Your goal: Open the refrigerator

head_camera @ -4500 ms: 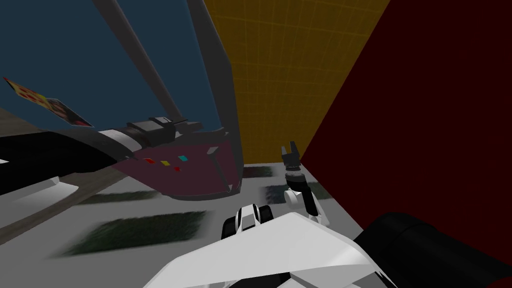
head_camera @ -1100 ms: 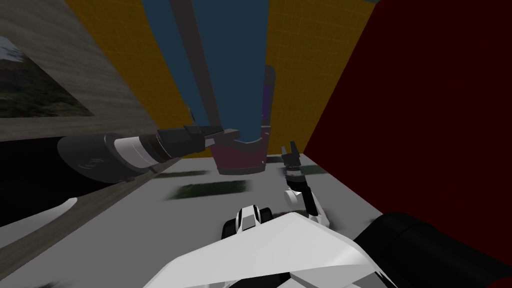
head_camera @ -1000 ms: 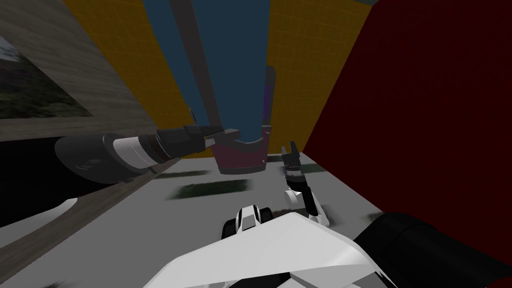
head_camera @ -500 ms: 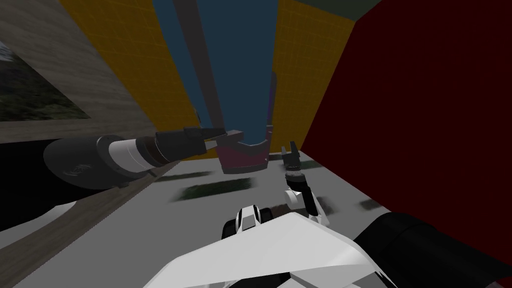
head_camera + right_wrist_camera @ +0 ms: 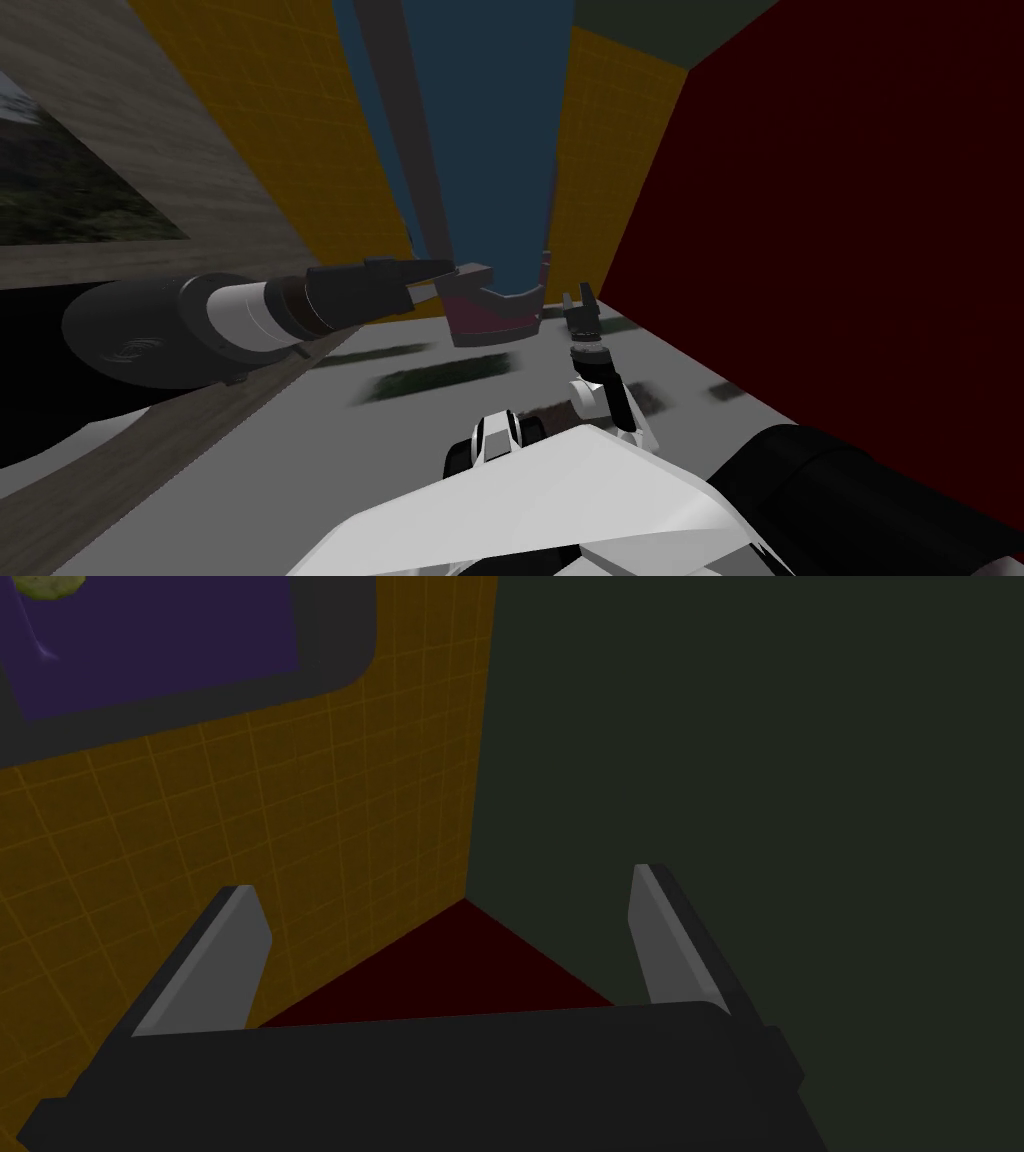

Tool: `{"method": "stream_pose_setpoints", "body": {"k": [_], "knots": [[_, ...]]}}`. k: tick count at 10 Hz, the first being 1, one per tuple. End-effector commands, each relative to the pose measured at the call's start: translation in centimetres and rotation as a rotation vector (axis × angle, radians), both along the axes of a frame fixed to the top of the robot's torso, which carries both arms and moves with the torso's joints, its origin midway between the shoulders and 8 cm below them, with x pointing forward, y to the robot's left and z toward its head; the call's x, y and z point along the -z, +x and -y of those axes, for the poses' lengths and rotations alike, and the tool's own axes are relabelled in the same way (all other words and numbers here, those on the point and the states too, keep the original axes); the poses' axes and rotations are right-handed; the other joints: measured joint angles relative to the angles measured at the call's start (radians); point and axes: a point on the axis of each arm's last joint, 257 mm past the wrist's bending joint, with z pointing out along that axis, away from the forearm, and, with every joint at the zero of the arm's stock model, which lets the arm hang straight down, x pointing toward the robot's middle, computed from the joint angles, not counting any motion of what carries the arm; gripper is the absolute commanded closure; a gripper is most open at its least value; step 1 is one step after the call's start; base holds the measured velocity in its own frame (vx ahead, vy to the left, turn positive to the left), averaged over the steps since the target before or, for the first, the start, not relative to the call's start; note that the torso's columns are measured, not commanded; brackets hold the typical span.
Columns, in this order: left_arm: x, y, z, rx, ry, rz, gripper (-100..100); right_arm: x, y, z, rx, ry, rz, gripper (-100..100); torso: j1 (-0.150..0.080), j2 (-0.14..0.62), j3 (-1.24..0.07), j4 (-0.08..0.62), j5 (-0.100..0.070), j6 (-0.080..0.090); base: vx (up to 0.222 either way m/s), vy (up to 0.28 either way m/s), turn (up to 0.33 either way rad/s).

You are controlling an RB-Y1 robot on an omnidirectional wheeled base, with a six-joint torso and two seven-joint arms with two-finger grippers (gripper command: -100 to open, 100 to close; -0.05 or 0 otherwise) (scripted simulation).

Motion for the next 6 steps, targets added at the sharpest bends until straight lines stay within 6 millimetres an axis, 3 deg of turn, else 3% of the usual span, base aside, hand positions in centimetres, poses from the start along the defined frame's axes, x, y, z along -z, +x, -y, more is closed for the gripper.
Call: {"method": "stream_pose_setpoints", "body": {"k": [1, 4, 5, 6], "knots": [[-0.2, -0.3, 0.0, 0.014, -0.007, 0.002, 100, 0.0, 0.0, 0.0, 0.0, 0.0, 0.0, 0, 0.001, 0.002, 0.001, 0.0, 0.0, 0.001, -0.061, 0.225, -0.065], [-0.2, -1.4, 0.5, 0.061, -0.008, -0.002, 100, 0.0, 0.0, 0.0, 0.0, 0.0, 0.0, 0, -0.002, 0.002, 0.002, 0.0, 0.0, 0.0, -0.05, 0.227, -0.081], [-1.2, -1.3, 1.2, 0.064, 0.0, 0.003, -100, 0.0, 0.0, 0.0, 0.0, 0.0, 0.0, 0, -0.001, 0.003, 0.003, -0.001, -0.001, 0.001, -0.03, 0.127, 0.026], [-1.7, -1.3, 1.5, 0.067, 0.0, 0.003, -100, 0.0, 0.0, 0.0, 0.0, 0.0, 0.0, 0, -0.007, 0.004, 0.005, 0.001, -0.003, 0.001, 0.006, 0.012, 0.096]]}}
